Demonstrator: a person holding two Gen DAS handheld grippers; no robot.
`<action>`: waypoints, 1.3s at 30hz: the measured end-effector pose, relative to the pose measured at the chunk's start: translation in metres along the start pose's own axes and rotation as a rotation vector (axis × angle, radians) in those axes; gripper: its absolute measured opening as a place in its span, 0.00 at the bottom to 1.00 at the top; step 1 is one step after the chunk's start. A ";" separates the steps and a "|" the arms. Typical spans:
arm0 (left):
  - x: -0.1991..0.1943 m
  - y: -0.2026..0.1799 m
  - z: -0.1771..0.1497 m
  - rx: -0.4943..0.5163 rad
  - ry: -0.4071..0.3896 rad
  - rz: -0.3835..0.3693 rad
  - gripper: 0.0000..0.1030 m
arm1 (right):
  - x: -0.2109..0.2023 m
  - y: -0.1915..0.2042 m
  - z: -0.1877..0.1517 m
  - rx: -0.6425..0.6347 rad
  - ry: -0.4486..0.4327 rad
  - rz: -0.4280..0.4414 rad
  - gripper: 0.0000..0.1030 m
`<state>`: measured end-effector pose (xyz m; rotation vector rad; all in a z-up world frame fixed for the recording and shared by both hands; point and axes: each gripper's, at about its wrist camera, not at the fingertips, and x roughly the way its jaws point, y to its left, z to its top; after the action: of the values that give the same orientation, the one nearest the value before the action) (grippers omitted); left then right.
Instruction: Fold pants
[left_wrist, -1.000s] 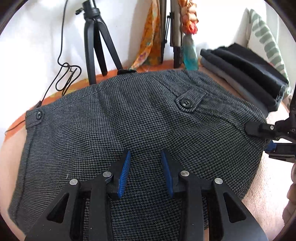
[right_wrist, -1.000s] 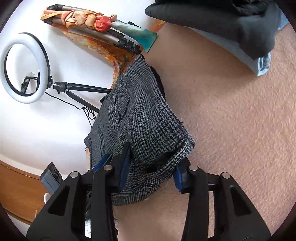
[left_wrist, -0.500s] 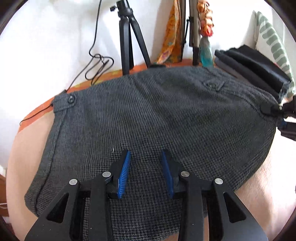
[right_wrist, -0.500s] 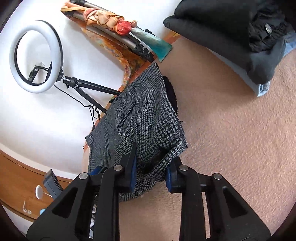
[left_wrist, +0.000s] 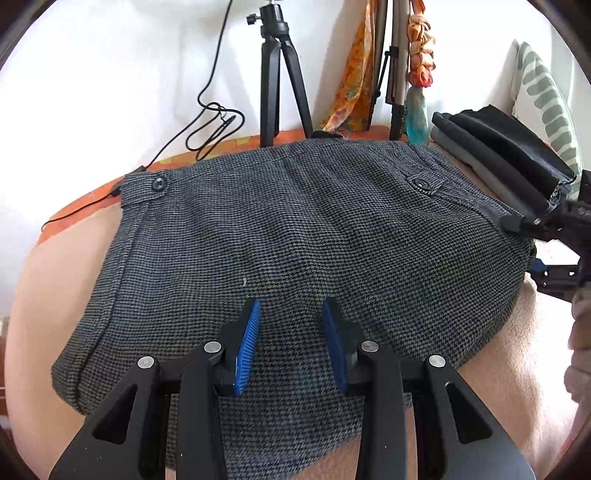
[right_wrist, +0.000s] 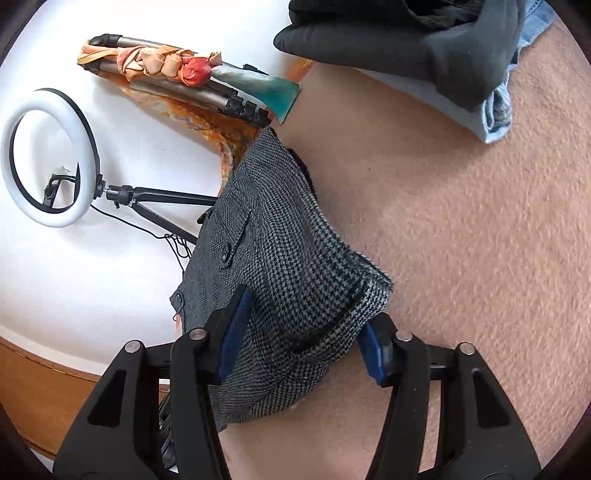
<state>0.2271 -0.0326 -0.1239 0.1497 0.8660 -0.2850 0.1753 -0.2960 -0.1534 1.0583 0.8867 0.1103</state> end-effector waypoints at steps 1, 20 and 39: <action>-0.003 0.002 -0.001 0.001 -0.005 0.001 0.32 | 0.002 0.002 0.002 -0.020 0.008 -0.013 0.37; -0.111 0.129 -0.016 -0.304 -0.192 -0.019 0.32 | -0.013 0.177 -0.038 -0.809 -0.116 -0.324 0.22; -0.174 0.266 -0.087 -0.610 -0.284 0.093 0.32 | 0.115 0.302 -0.221 -1.440 0.012 -0.337 0.19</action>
<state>0.1381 0.2743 -0.0422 -0.4094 0.6286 0.0531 0.1982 0.0725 -0.0229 -0.4307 0.7206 0.3946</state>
